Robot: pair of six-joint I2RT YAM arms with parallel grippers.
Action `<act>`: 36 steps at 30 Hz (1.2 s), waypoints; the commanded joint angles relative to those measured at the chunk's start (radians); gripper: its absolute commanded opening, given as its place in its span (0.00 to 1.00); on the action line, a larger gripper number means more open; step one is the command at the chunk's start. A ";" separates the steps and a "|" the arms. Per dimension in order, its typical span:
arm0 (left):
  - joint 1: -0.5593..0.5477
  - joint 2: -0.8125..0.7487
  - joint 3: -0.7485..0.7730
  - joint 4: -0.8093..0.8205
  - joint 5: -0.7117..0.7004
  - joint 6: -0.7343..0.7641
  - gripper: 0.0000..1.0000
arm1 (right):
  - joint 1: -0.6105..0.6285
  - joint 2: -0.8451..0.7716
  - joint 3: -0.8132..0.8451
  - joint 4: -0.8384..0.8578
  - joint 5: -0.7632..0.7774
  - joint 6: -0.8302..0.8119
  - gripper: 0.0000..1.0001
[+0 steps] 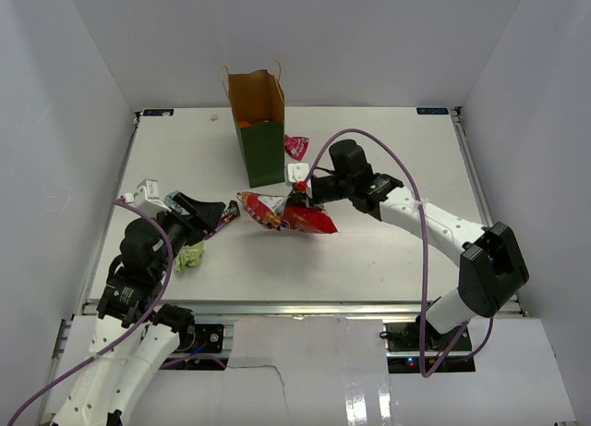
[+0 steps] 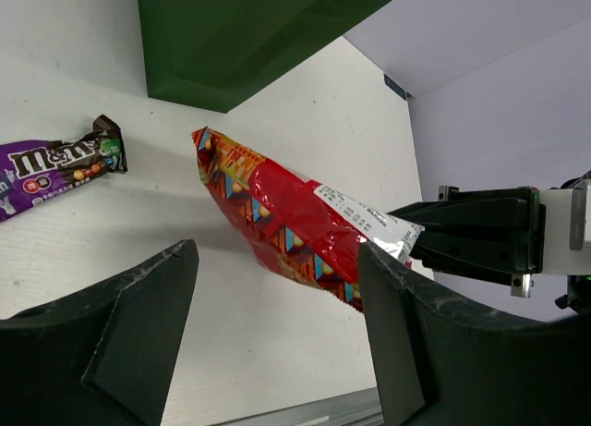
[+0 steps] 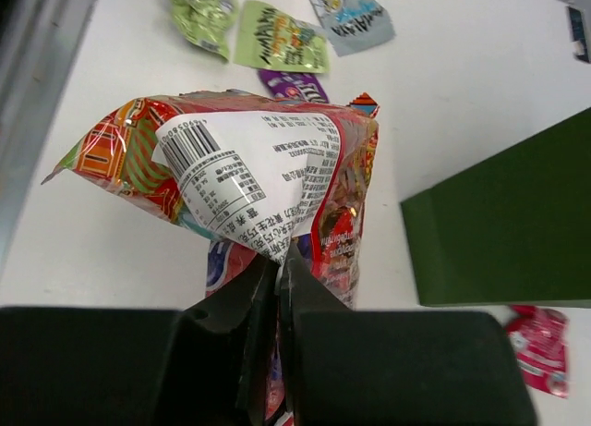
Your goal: Place the snacks into the paper bag
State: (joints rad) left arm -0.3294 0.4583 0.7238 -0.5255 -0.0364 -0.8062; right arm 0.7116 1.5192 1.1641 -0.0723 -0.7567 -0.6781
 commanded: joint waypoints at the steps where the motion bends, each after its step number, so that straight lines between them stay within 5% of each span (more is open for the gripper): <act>1: 0.000 0.003 -0.003 -0.005 0.015 -0.005 0.80 | 0.029 -0.080 0.065 0.123 0.075 -0.190 0.08; 8: 0.000 0.005 -0.012 0.002 0.020 -0.005 0.80 | 0.046 -0.103 0.097 0.181 0.149 -0.293 0.08; 24: 0.000 -0.033 -0.038 0.002 0.013 -0.007 0.80 | 0.048 -0.015 0.408 0.308 0.204 -0.202 0.08; 36: 0.000 -0.046 -0.047 0.007 0.012 -0.005 0.80 | 0.046 0.281 0.911 0.374 0.321 -0.158 0.08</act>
State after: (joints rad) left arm -0.3294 0.4286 0.6903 -0.5232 -0.0265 -0.8127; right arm 0.7586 1.8046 1.9339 0.0692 -0.4896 -0.8307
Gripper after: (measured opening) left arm 0.800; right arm 0.080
